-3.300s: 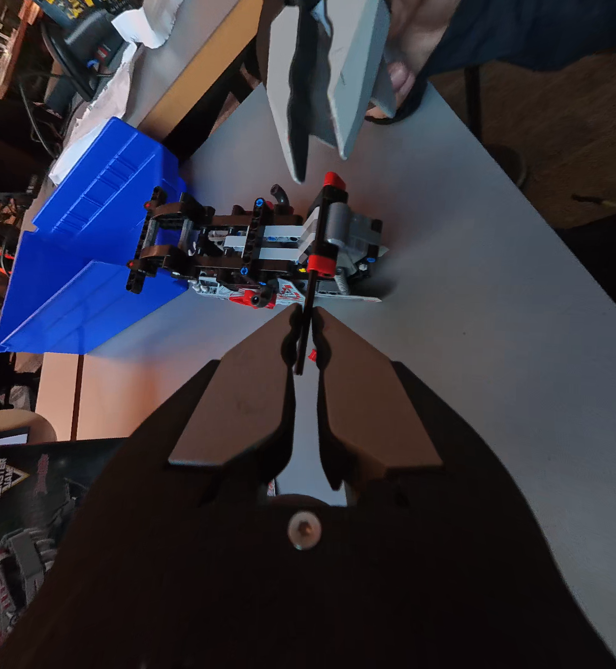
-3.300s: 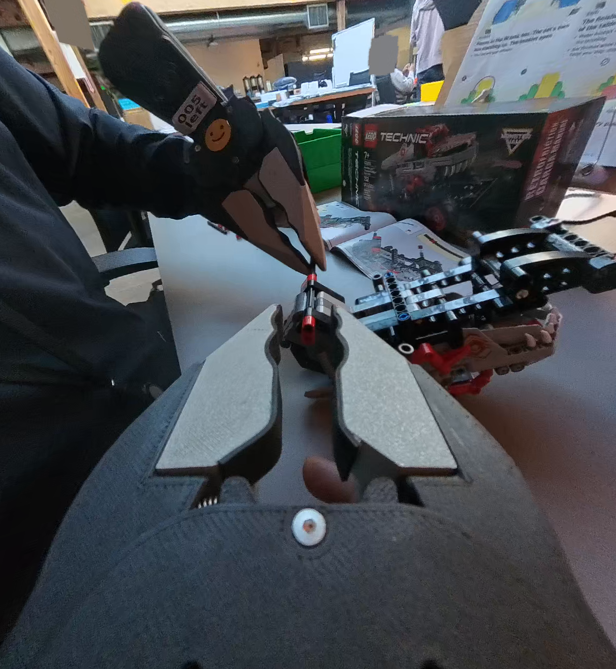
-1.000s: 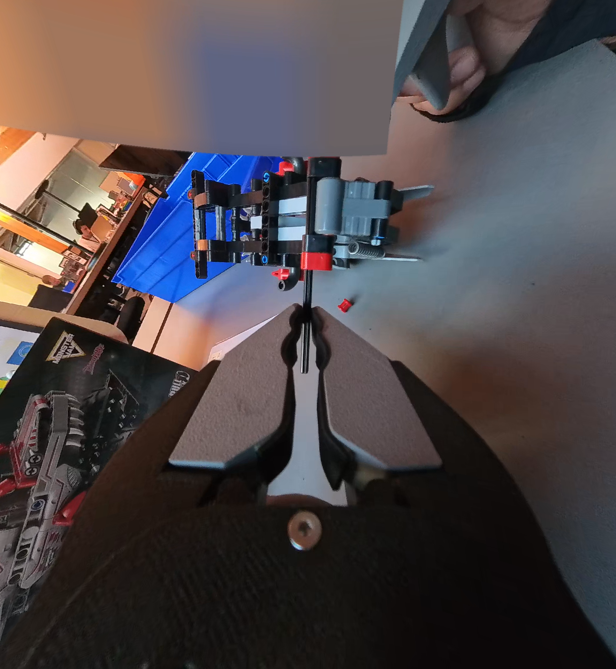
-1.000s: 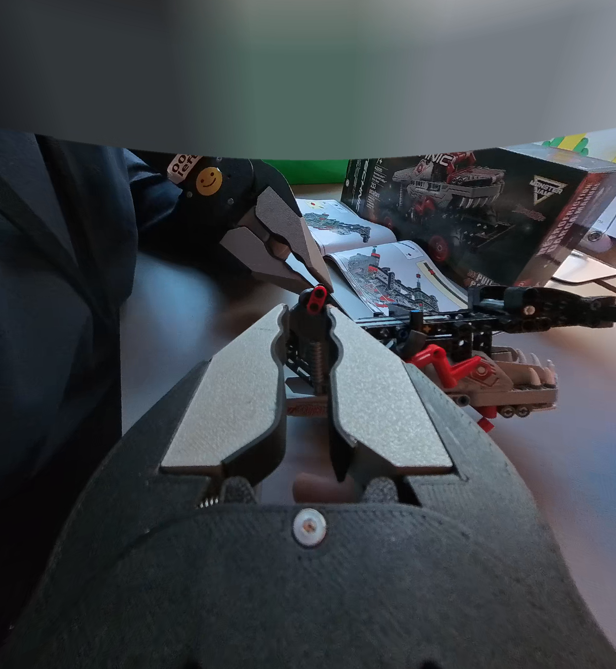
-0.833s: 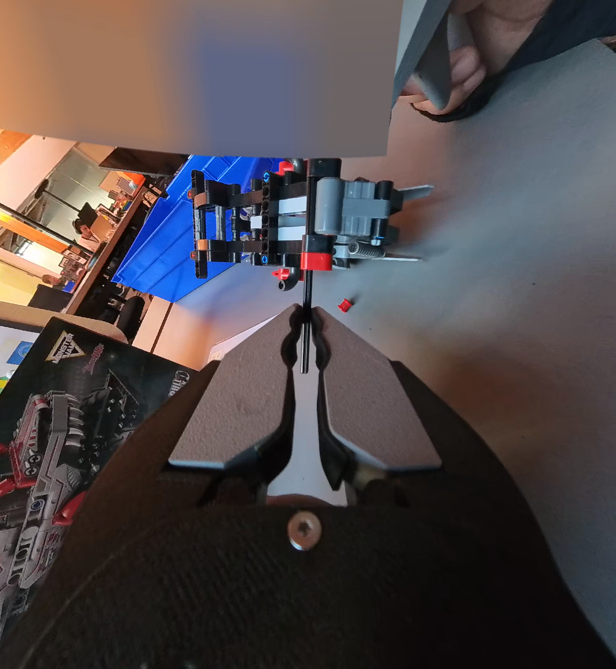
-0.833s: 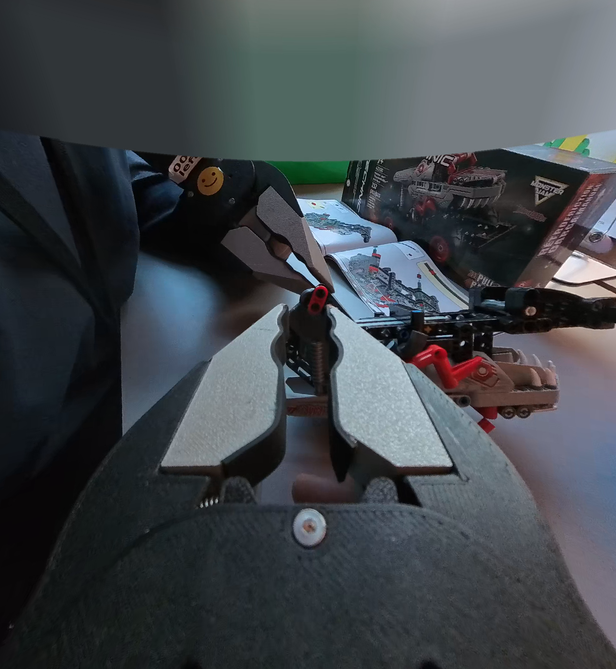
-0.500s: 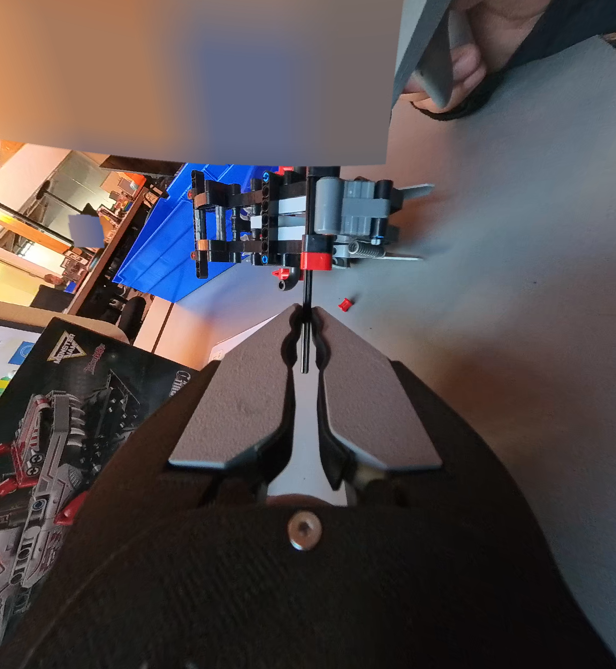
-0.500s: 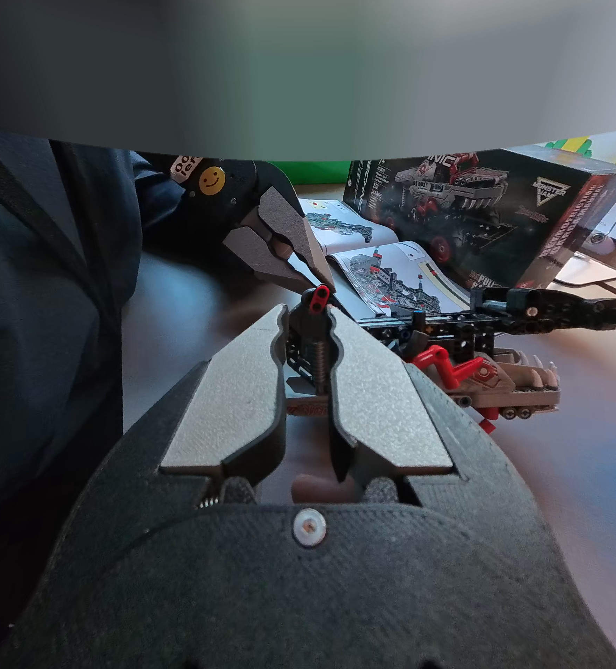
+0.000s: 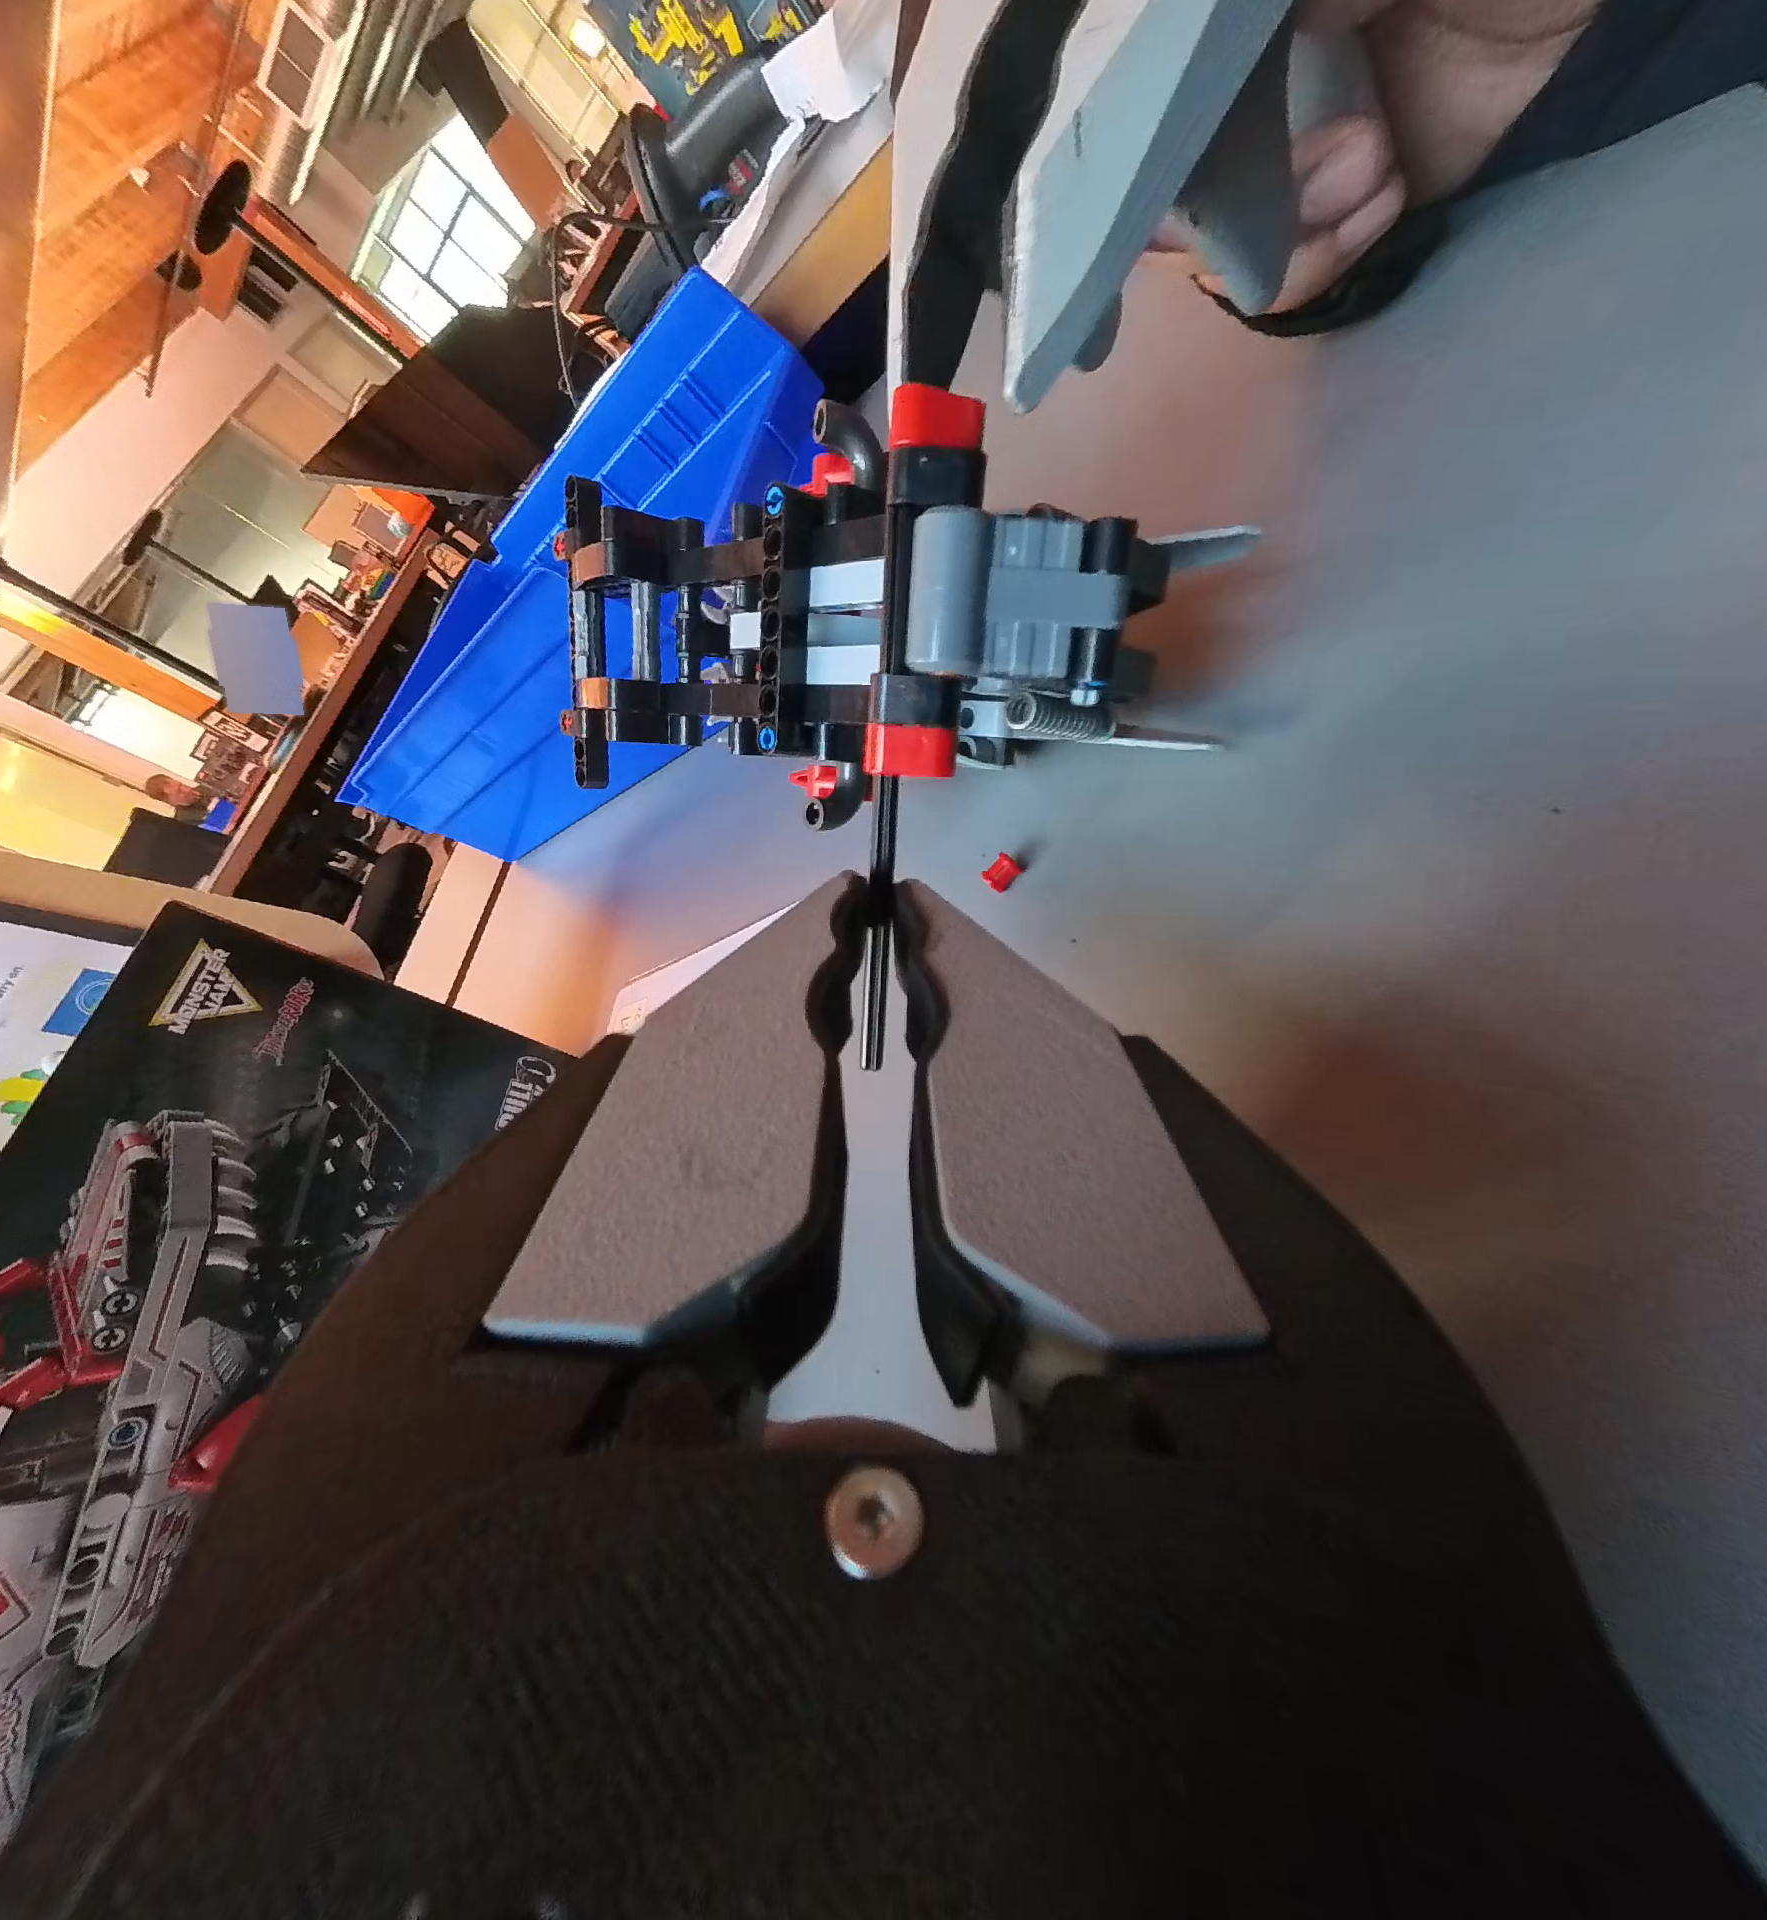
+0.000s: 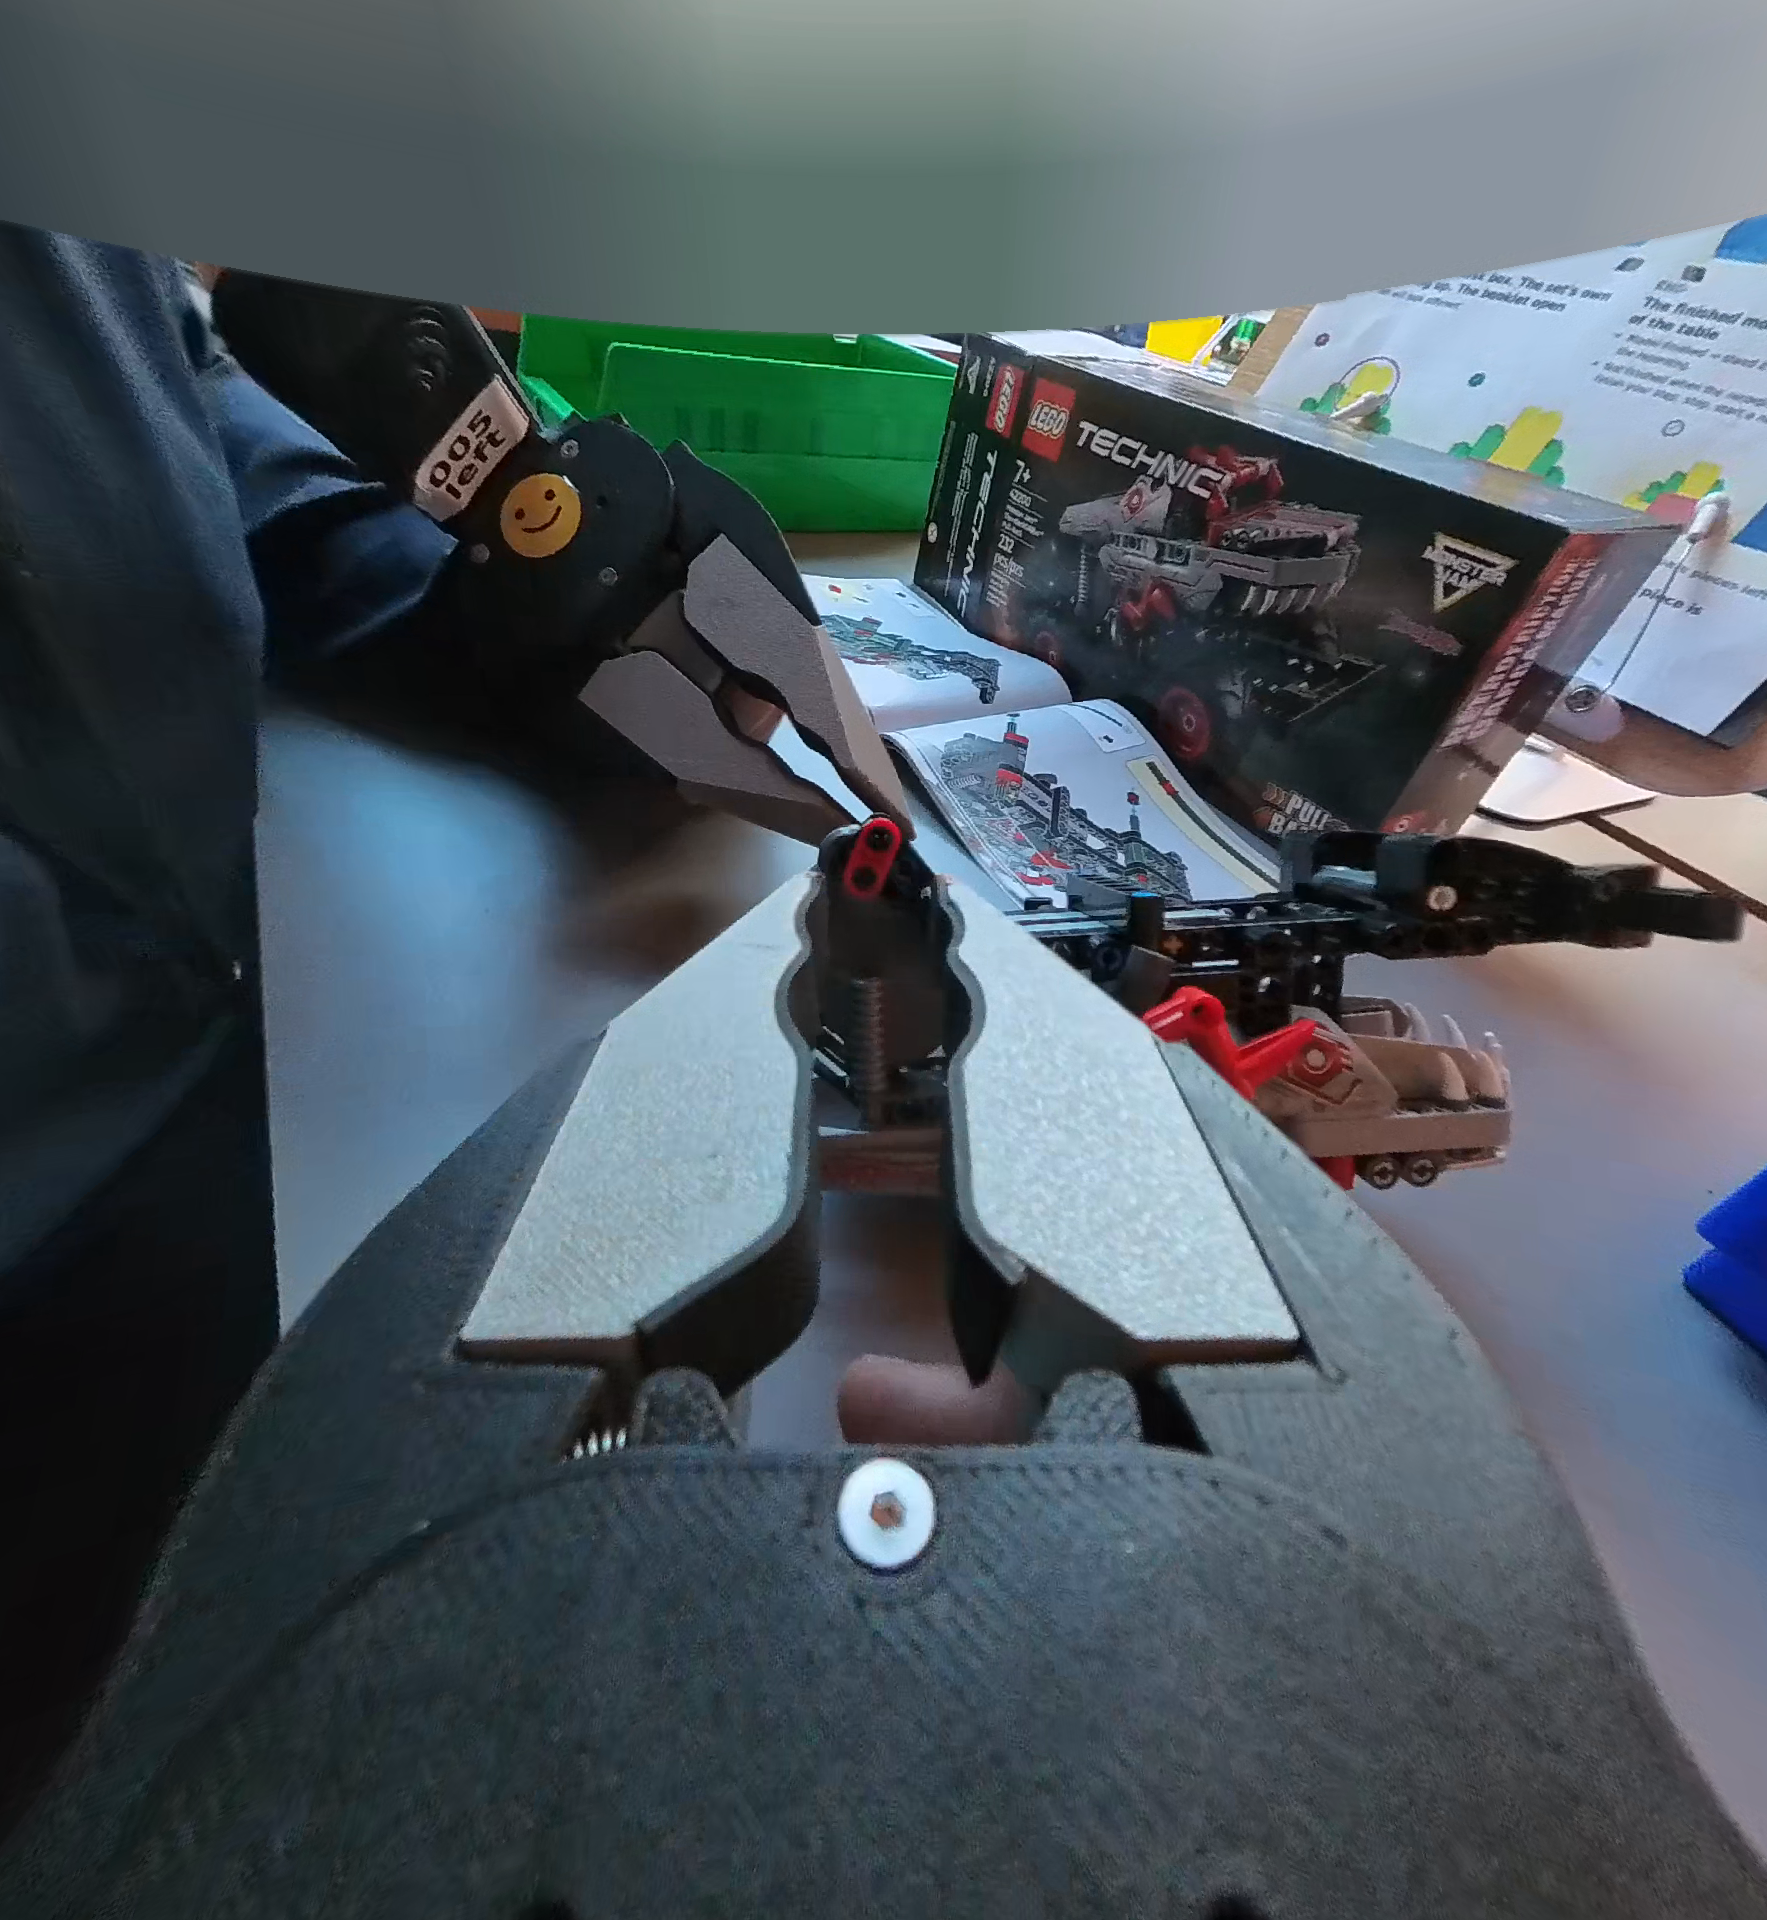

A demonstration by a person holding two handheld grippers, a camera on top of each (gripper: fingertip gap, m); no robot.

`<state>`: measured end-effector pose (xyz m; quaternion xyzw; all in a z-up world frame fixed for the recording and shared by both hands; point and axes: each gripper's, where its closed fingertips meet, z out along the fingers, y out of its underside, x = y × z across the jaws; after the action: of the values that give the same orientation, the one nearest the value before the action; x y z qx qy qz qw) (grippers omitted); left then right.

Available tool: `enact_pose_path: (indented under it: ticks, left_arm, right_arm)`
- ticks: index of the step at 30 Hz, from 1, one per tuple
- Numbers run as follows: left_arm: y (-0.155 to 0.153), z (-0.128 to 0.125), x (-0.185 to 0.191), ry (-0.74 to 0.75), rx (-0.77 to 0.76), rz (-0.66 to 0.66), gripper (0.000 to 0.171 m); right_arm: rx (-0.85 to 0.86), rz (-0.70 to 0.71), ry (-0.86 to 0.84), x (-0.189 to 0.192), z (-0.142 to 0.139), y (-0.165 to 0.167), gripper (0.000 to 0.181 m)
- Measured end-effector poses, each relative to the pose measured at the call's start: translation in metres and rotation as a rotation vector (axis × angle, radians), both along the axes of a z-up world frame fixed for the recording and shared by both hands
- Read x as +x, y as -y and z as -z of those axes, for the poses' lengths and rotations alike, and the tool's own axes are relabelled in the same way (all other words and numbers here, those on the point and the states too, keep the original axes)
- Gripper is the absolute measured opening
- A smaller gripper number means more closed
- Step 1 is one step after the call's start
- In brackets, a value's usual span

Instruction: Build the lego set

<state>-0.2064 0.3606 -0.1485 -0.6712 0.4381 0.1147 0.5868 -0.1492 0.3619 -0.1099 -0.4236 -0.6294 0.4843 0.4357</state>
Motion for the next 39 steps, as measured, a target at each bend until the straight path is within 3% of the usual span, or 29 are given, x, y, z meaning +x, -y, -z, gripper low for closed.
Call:
enact_pose_path:
  ticks: [14, 20, 23, 28, 35, 39]
  left_arm:
    - [-0.002, 0.002, -0.001, -0.058, 0.041, -0.030, 0.001]
    - [0.004, 0.000, 0.001, 0.051, -0.064, 0.041, 0.001]
    - [0.003, -0.002, -0.010, 0.104, -0.110, 0.012, 0.002]
    - [0.009, -0.002, -0.010, 0.055, -0.110, 0.024, 0.001]
    - [0.031, -0.004, -0.032, -0.053, -0.114, -0.011, 0.000]
    - [0.052, 0.003, -0.080, -0.116, -0.146, -0.150, 0.000]
  right_arm:
    - [-0.017, 0.059, -0.015, -0.009, -0.003, 0.001, 0.006]
    - [-0.076, 0.066, 0.005, -0.006, -0.003, 0.000, 0.004]
    - [-0.141, 0.079, 0.001, -0.002, -0.005, -0.004, 0.003]
    - [-0.183, 0.077, 0.011, 0.000, -0.005, -0.004, 0.003]
    - [-0.244, 0.062, -0.009, 0.006, -0.009, -0.004, 0.003]
    - [-0.323, 0.079, -0.043, 0.013, -0.015, -0.015, 0.003]
